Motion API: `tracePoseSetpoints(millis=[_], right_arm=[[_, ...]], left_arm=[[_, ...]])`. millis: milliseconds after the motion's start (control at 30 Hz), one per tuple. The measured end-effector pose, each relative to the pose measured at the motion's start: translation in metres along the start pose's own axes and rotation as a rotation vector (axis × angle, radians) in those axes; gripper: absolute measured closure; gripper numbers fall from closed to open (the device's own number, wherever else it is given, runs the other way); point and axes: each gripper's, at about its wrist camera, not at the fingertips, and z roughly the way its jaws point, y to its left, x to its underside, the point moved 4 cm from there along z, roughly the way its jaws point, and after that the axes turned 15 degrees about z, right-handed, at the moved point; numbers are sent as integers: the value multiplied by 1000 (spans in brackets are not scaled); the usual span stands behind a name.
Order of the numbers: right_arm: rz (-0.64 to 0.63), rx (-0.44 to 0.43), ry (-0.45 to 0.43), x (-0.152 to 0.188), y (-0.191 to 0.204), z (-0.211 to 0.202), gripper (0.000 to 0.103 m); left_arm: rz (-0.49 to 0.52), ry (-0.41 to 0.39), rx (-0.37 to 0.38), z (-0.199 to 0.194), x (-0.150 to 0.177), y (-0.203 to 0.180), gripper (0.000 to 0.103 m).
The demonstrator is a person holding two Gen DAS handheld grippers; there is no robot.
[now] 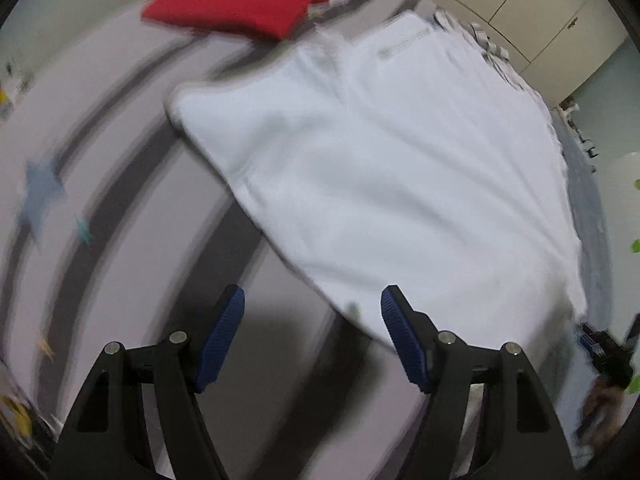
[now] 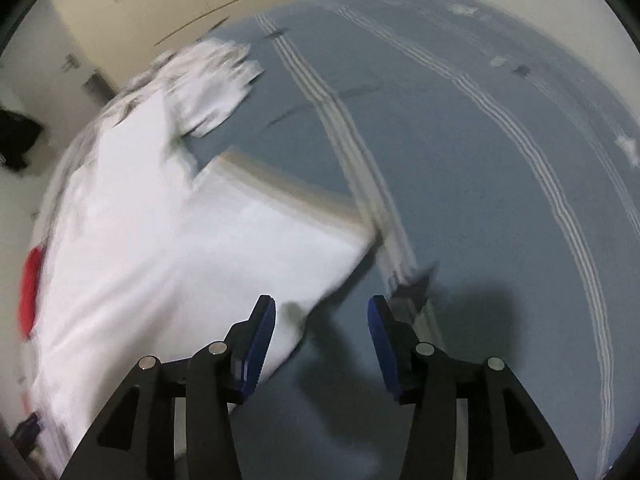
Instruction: Fold clothes
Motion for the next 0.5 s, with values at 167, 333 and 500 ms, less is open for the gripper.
tracePoseSetpoints(millis=[167, 333, 500], right_arm=[[-45, -116, 177, 88, 33, 15, 59], [-24, -203, 236, 123, 62, 30, 57], [-16, -269, 260, 143, 84, 38, 56]], left_arm=[[-73, -3, 122, 17, 21, -28, 34], [-134, -7, 183, 41, 29, -45, 34], [-135, -85, 189, 39, 21, -50, 35]])
